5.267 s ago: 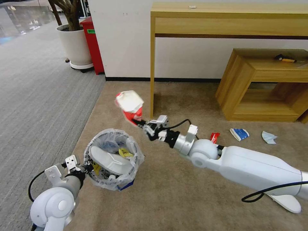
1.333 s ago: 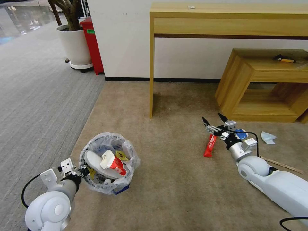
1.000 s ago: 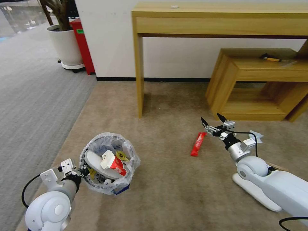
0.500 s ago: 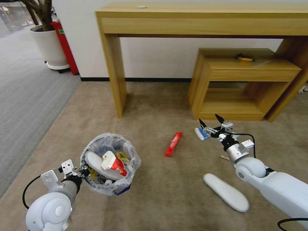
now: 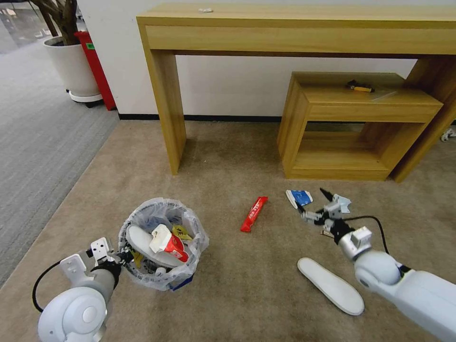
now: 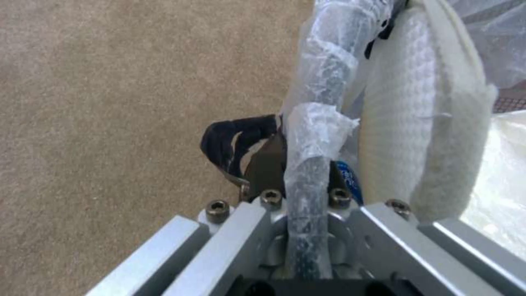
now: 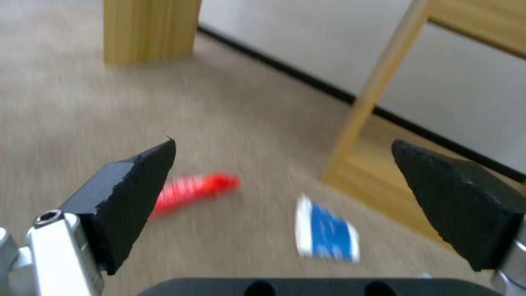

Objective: Pick up the trash bin and place the garbage on the floor into it.

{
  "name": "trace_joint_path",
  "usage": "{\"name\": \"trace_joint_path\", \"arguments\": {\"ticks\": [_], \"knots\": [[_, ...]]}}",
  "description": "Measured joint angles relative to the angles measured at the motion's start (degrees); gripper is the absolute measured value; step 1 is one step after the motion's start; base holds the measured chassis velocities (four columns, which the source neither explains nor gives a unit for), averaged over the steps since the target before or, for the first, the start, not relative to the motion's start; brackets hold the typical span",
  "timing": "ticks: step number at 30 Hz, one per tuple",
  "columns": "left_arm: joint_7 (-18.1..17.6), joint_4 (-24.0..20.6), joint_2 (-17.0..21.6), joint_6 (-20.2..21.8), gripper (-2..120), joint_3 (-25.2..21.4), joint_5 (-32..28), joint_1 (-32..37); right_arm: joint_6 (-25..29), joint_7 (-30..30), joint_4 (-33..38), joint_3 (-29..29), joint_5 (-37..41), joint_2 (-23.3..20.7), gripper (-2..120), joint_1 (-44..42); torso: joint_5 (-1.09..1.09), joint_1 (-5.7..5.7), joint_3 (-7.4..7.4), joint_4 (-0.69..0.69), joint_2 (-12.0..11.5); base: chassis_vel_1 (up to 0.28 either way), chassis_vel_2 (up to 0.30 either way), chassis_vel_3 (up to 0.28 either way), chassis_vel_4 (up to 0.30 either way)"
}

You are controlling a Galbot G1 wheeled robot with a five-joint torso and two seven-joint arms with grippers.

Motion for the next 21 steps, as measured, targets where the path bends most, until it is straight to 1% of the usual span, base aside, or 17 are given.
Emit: {"name": "trace_joint_path", "arguments": {"ticks": [1, 2, 4, 7, 8, 9, 10, 11, 12, 14, 21], "knots": [[0.0, 0.0, 0.0, 0.0, 0, 0.0, 0.0, 0.0, 0.0, 0.0, 0.0, 0.0, 0.0, 0.0, 100, 0.0, 0.00, 0.00, 0.00, 0.00, 0.0, 0.000, 0.000, 0.000, 0.000], [0.2, 0.2, -0.1, -0.1, 0, 0.0, 0.4, 0.0, -1.7, 1.5, 1.6, -1.2, -0.1, -1.8, 100, -0.5, 0.00, 0.00, 0.00, 0.00, 0.0, 0.000, 0.000, 0.000, 0.000], [0.2, 0.3, -0.2, -0.1, 0, 0.0, 0.6, 0.0, -2.3, 2.0, 2.5, -1.7, -0.1, -2.6, 100, -0.7, -0.02, 0.00, 0.00, 0.00, 0.0, 0.000, 0.000, 0.000, 0.000], [0.5, 0.9, -0.6, -0.3, 0, 0.2, 1.0, -0.3, -4.7, 4.0, 6.1, -2.1, 0.8, -5.2, 100, -1.4, 0.00, 0.00, 0.00, 0.04, 0.0, 0.000, 0.000, 0.000, 0.000], [0.5, 1.3, -0.6, -0.3, 0, 0.2, 1.2, -0.6, -6.3, 5.3, 8.1, -2.2, 1.2, -6.8, 100, -2.0, 0.00, 0.00, 0.00, 0.04, 0.0, 0.000, 0.000, 0.000, 0.000], [0.5, 1.3, -0.6, -0.3, 0, 0.2, 1.2, -0.6, -6.3, 5.3, 8.1, -2.2, 1.2, -6.8, 100, -2.0, 0.00, 0.00, 0.00, 0.04, 0.0, 0.000, 0.000, 0.000, 0.000], [0.5, 1.8, -0.6, -0.3, 0, 0.2, 1.2, -0.9, -7.6, 6.2, 10.4, -2.4, 1.4, -9.4, 100, -3.0, -0.02, 0.00, 0.00, 0.03, 0.0, 0.000, 0.000, 0.000, 0.000], [0.5, 1.9, -0.7, -0.3, 0, 0.2, 1.2, -1.1, -7.8, 6.4, 11.1, -2.5, 1.1, -10.4, 100, -3.5, -0.02, 0.00, 0.00, 0.02, 0.0, 0.000, 0.000, 0.000, 0.000], [0.5, 1.9, -0.7, -0.3, 0, 0.2, 1.2, -1.1, -7.8, 6.4, 11.1, -2.5, 1.1, -10.4, 100, -3.5, -0.02, 0.00, 0.00, 0.02, 0.0, 0.000, 0.000, 0.000, 0.000], [0.5, 2.2, -1.0, -0.3, 0, 0.4, 1.2, -1.5, -8.8, 7.6, 13.0, -2.6, 0.6, -12.5, 100, -5.5, -0.02, 0.00, 0.00, 0.00, 0.0, 0.000, 0.000, 0.000, 0.000], [0.8, 2.6, -1.6, -0.4, 0, 0.9, 1.9, -1.6, -10.5, 9.5, 13.3, -2.6, 1.7, -11.7, 100, -7.2, 0.00, 0.00, 0.00, 0.04, 0.0, 0.000, 0.000, 0.000, 0.000]]}}
